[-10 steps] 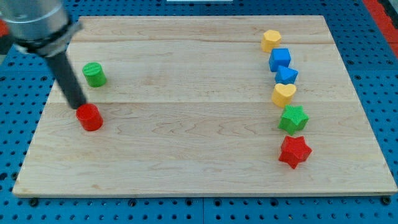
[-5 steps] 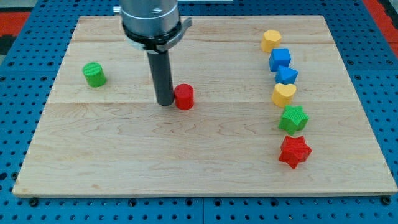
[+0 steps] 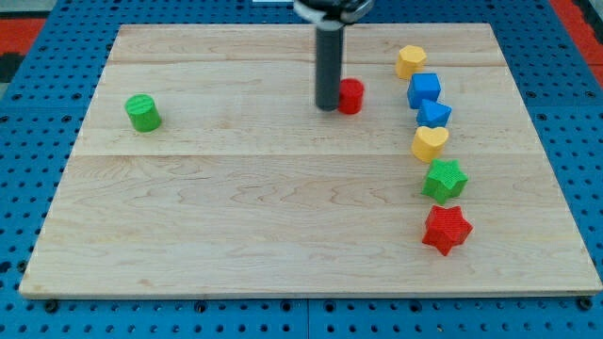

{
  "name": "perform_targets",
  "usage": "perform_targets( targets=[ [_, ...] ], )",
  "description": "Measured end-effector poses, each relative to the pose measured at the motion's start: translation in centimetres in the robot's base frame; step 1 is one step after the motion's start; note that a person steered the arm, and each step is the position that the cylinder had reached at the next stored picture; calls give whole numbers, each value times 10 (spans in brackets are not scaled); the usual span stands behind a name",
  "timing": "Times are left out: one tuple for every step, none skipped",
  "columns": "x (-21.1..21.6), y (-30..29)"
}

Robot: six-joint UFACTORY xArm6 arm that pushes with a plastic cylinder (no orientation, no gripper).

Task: Push the red circle to the top right

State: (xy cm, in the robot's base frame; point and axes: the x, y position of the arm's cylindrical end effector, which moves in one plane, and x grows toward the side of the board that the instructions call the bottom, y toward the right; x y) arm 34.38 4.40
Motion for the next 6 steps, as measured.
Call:
perform_targets(
  targets=[
    [11,-22],
    [29,22],
    [20,29],
    [-38,28],
    [-61,20],
    [-72,-23]
  ],
)
